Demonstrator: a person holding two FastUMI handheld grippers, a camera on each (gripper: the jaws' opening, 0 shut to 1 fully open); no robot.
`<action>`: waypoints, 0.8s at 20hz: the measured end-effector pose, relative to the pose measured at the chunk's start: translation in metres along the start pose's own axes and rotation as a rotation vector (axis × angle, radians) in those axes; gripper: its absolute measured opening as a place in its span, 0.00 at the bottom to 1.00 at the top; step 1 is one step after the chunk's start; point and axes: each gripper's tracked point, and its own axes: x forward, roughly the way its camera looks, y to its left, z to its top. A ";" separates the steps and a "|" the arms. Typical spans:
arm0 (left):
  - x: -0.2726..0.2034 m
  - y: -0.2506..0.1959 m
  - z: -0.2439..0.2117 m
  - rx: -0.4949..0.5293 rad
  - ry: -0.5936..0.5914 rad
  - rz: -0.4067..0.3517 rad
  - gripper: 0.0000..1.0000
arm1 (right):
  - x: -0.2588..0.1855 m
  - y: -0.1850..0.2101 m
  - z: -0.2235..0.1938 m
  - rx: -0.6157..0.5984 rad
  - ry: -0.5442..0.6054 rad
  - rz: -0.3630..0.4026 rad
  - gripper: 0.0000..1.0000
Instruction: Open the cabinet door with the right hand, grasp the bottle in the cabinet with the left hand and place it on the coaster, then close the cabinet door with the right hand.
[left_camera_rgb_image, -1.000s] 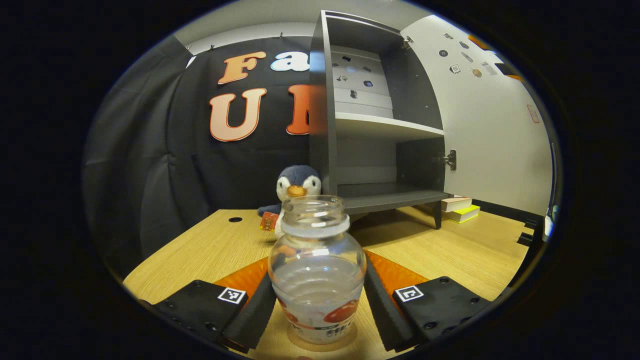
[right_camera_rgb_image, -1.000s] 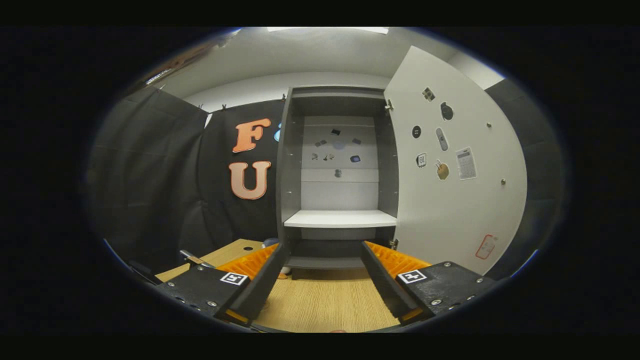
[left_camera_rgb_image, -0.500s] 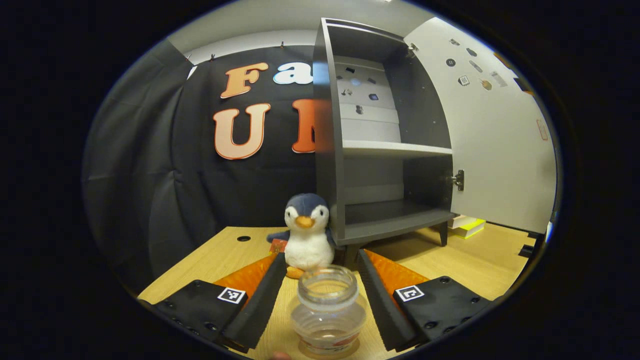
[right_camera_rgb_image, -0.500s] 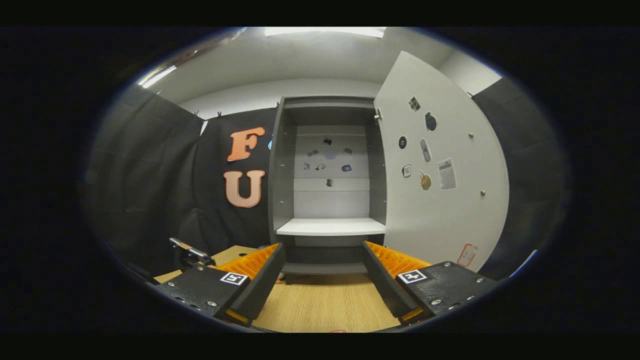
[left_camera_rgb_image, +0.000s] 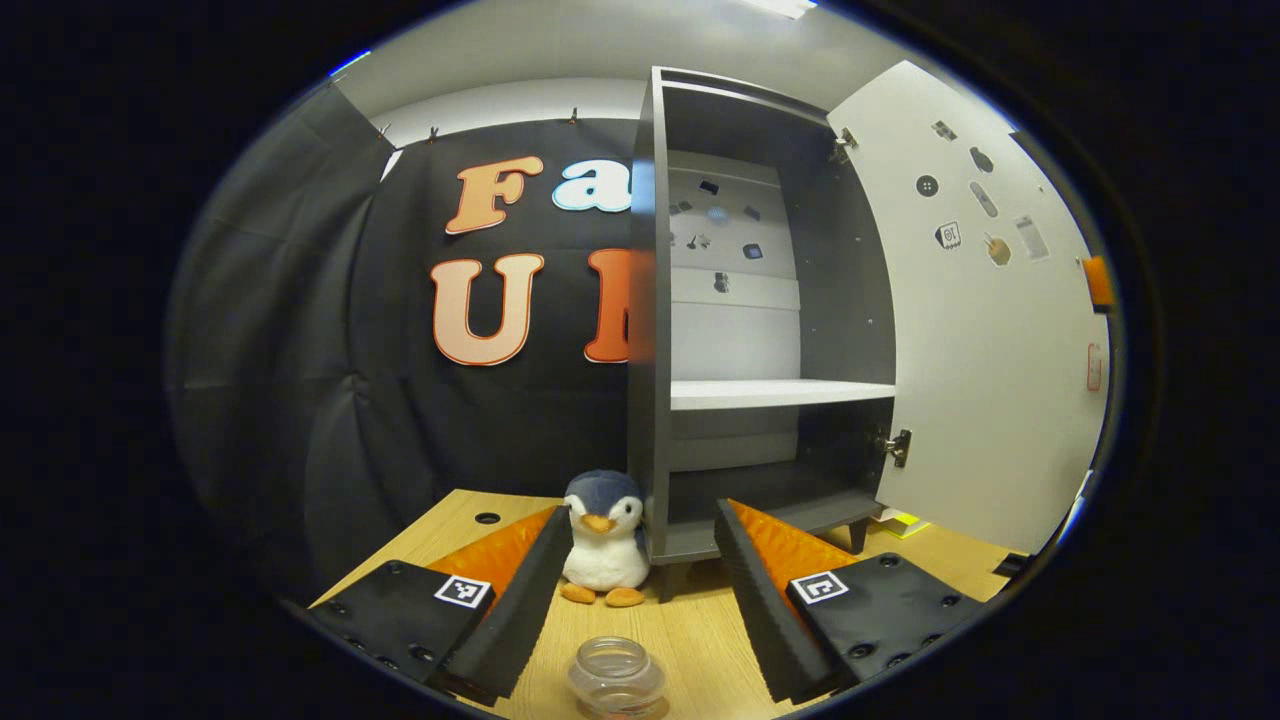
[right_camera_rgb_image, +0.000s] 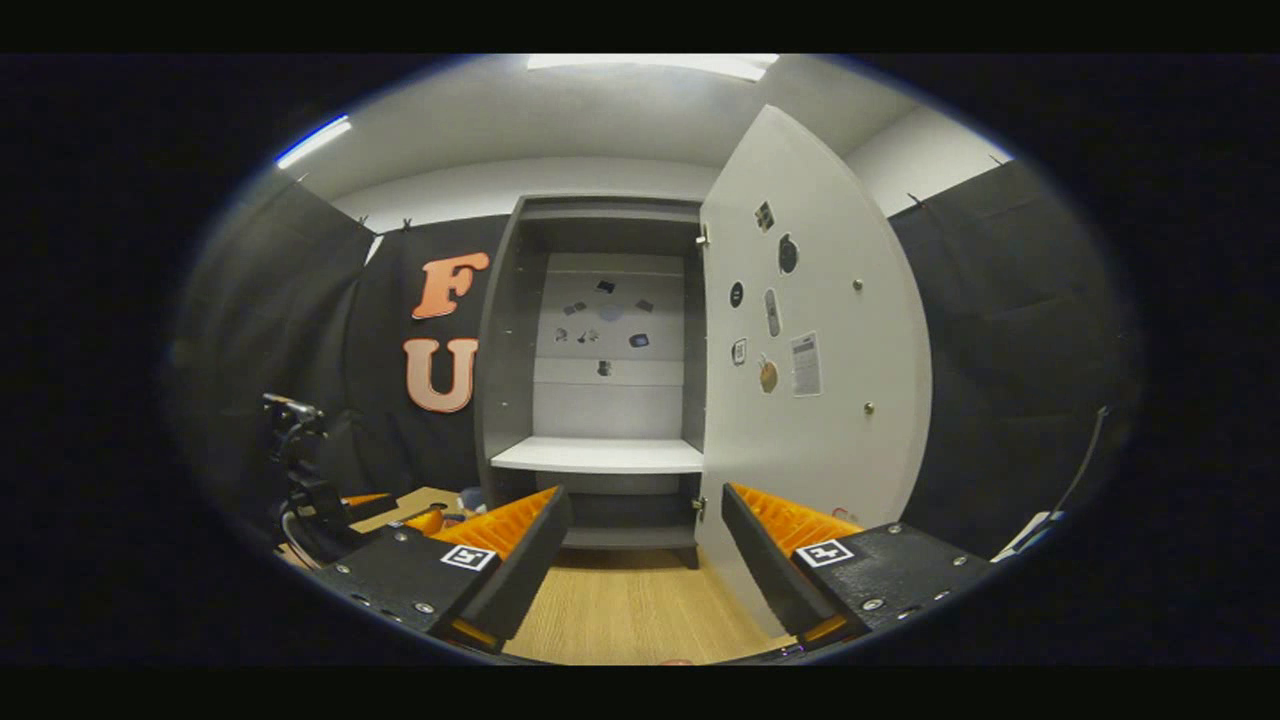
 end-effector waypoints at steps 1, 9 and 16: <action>-0.003 -0.001 0.010 0.005 -0.002 0.006 0.93 | -0.003 -0.004 0.000 -0.003 0.003 -0.001 0.93; -0.036 0.003 0.073 0.028 -0.041 0.086 0.93 | -0.019 -0.033 0.009 0.000 0.009 0.039 0.93; -0.057 -0.015 0.104 0.027 -0.061 0.094 0.94 | -0.046 -0.105 0.029 -0.028 -0.008 -0.064 0.93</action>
